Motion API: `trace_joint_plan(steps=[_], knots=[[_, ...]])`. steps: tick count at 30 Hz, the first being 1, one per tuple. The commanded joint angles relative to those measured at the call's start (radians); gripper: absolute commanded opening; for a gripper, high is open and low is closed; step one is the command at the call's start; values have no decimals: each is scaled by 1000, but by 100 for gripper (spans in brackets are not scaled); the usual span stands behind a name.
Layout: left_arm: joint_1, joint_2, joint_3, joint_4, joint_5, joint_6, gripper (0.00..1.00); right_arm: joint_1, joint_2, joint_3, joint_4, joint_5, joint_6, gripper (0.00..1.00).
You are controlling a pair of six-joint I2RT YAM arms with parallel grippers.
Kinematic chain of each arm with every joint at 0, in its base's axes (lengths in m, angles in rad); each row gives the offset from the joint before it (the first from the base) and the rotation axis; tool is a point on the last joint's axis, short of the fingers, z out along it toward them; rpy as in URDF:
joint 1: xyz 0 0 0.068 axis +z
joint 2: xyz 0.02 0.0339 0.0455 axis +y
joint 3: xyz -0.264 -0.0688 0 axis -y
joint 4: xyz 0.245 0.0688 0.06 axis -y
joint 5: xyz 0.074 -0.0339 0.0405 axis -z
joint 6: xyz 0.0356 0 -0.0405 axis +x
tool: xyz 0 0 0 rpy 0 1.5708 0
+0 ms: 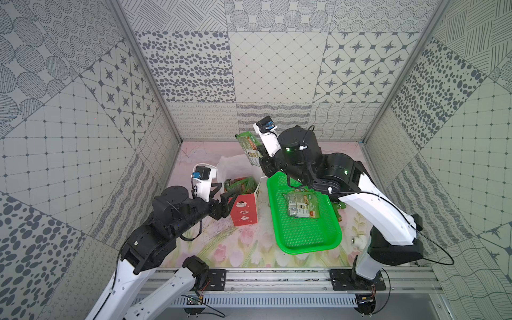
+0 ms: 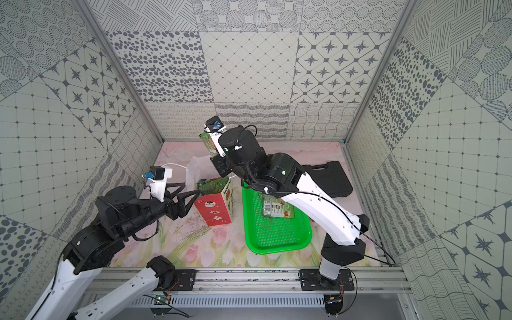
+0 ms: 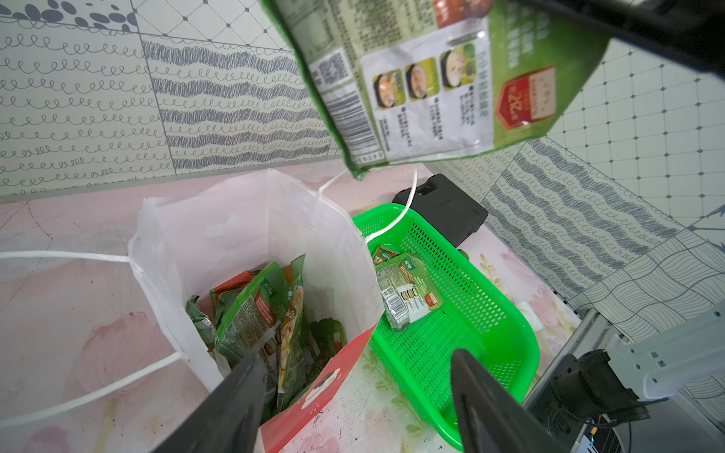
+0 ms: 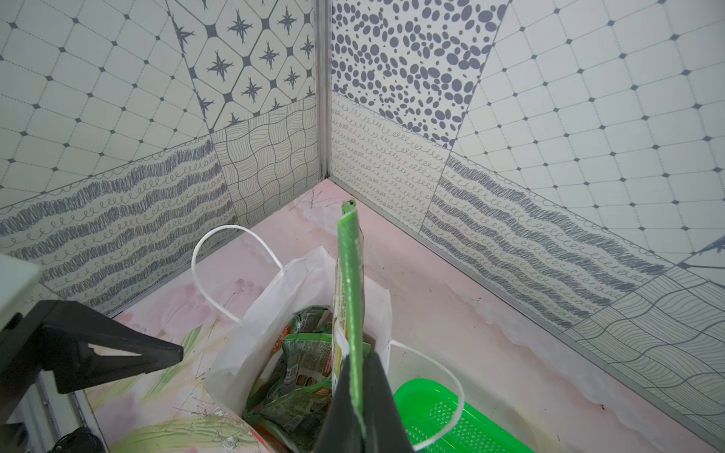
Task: Place the condiment packets inside the bag
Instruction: Place the condiment packet in the paper bag.
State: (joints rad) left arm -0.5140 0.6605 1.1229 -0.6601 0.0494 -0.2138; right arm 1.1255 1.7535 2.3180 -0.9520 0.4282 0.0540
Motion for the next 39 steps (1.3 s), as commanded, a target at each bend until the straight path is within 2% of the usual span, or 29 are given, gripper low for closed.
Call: trace_joint_plan(steps=[1, 13, 15, 17, 18, 24, 32, 36, 39], knots=[[0, -13, -5, 60, -17, 11, 77, 7, 62, 34, -16, -40, 40, 0], [3, -39, -15, 75, -26, 8, 77, 11, 117, -72, -90, -191, 183, 0], [7, -40, -15, 76, -22, 6, 77, 12, 115, -73, -98, -221, 192, 15], [11, -38, -16, 76, -21, 4, 77, 11, 109, -68, -104, -224, 197, 35], [11, -38, -16, 76, -20, 3, 77, 12, 105, -65, -109, -220, 198, 39], [11, -31, -18, 77, -16, 0, 78, 10, 14, -125, -111, -170, 198, 39], [11, 6, -14, 78, 14, -9, 79, -13, -246, -445, 2, -77, 211, 41], [11, 36, -5, 81, 56, -26, 80, -66, -390, -634, 75, -68, 231, 46], [9, 75, 25, 72, 95, -59, 81, -129, -499, -777, 118, -85, 247, 47]])
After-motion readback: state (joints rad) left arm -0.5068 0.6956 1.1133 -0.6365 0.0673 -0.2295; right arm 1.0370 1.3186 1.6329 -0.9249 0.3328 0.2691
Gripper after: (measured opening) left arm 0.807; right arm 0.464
